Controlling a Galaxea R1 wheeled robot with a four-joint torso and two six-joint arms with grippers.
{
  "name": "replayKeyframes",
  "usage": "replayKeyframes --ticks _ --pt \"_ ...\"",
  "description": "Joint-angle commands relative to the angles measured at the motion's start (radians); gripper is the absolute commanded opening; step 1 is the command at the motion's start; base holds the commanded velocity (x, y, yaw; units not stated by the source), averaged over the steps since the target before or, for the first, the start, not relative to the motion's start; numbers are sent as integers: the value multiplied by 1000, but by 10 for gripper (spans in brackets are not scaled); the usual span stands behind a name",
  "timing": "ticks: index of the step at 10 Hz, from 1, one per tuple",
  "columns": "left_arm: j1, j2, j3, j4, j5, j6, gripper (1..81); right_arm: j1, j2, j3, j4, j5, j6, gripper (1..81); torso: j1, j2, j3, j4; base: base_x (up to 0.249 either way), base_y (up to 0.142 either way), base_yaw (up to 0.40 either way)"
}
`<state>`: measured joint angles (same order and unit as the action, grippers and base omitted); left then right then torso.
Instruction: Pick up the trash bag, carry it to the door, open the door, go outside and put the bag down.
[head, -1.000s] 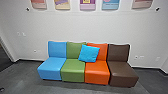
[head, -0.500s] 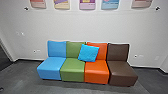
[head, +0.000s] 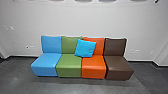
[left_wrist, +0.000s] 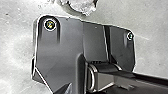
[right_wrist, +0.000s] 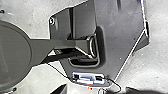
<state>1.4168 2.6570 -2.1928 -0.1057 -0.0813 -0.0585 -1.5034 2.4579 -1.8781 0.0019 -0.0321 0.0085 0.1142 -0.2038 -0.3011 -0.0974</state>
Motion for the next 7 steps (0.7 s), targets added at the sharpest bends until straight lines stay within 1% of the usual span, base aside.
replayKeyframes --ticks 1,2,3,5,6,7 --pt "-83 -43 16 -60 141 -7 811 25 -109 105 23 -54 4 811 63 -97 -40 1 0 0 0" --pt "-109 -51 14 -81 155 -7 811 25 -141 139 27 -45 4 811 85 -133 -27 -5 0 0 0" --pt "-133 -58 13 -100 172 -7 811 30 -175 181 30 -37 4 811 104 -161 -36 -7 0 0 0" --pt "-178 -66 11 -121 201 -7 811 34 -228 252 30 -37 4 811 145 -227 -49 -8 0 0 0" --pt "-196 -64 11 -124 202 -7 811 36 -247 271 38 -37 5 811 169 -266 -49 -8 0 0 0" --pt "-219 -61 10 -127 222 -9 811 36 -265 280 77 -35 4 811 191 -302 -50 -8 0 0 0"
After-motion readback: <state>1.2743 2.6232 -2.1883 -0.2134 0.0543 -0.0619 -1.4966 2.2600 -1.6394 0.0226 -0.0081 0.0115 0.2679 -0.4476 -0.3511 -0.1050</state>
